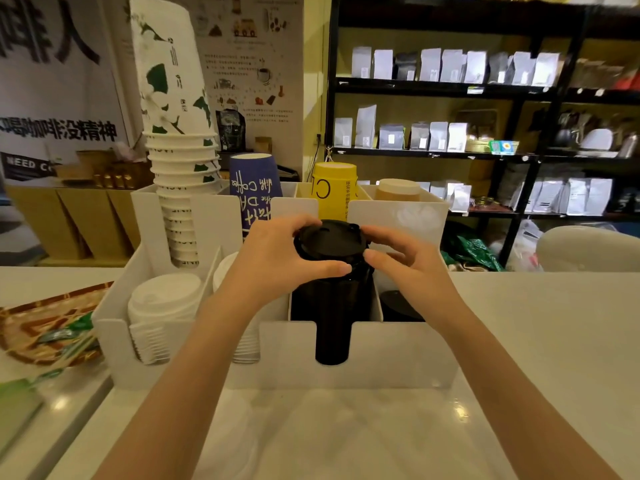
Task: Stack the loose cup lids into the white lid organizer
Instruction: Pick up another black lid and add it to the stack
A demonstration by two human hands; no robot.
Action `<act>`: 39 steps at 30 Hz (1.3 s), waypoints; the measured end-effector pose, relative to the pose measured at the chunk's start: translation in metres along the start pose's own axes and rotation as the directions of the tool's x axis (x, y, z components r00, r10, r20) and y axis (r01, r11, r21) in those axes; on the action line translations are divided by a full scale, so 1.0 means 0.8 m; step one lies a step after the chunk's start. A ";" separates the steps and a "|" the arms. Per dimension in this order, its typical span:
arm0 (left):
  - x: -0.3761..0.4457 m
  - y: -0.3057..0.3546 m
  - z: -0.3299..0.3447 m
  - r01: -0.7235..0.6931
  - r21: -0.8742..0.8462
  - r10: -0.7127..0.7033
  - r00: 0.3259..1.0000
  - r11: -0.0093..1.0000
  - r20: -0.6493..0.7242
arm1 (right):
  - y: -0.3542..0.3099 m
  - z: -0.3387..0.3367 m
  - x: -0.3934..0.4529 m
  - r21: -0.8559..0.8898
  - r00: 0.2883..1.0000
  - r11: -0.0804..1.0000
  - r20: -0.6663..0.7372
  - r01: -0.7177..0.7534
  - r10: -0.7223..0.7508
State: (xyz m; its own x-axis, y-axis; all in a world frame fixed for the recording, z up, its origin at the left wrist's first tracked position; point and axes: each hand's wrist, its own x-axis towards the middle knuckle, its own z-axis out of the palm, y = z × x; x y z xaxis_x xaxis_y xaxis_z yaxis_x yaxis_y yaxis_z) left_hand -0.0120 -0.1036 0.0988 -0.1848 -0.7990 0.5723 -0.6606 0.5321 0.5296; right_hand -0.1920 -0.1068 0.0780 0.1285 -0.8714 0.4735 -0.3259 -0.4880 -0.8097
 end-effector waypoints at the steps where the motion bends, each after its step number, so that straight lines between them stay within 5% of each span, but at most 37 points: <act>1: 0.000 0.000 0.001 0.009 0.015 -0.009 1.000 1.000 0.012 | 0.000 0.000 0.000 0.005 1.000 1.000 0.000 -0.013 0.013; 17: 0.000 -0.004 0.002 0.101 -0.015 -0.098 0.986 0.995 0.132 | 0.000 0.002 -0.004 -0.129 0.999 0.992 -0.032 0.003 -0.007; 27: -0.004 0.014 0.014 0.041 0.224 -0.055 0.997 0.974 0.059 | 0.000 0.004 -0.002 -0.160 0.999 0.987 -0.013 0.030 -0.033; 34: 0.001 -0.008 0.004 0.116 -0.076 -0.097 0.970 0.990 0.223 | -0.001 0.003 -0.004 -0.333 0.993 0.941 -0.074 0.065 -0.095; 39: 0.004 -0.014 0.008 0.127 -0.120 -0.097 0.969 0.985 0.226 | 0.001 0.005 -0.004 -0.324 0.992 0.944 -0.088 0.056 -0.089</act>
State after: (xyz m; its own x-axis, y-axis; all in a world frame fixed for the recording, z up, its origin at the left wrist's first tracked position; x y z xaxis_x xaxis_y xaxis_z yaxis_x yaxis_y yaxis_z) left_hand -0.0094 -0.1138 0.0904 -0.2794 -0.8895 0.3617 -0.5867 0.4563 0.6690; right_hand -0.1889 -0.1049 0.0743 0.0738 -0.8169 0.5720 -0.6040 -0.4930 -0.6262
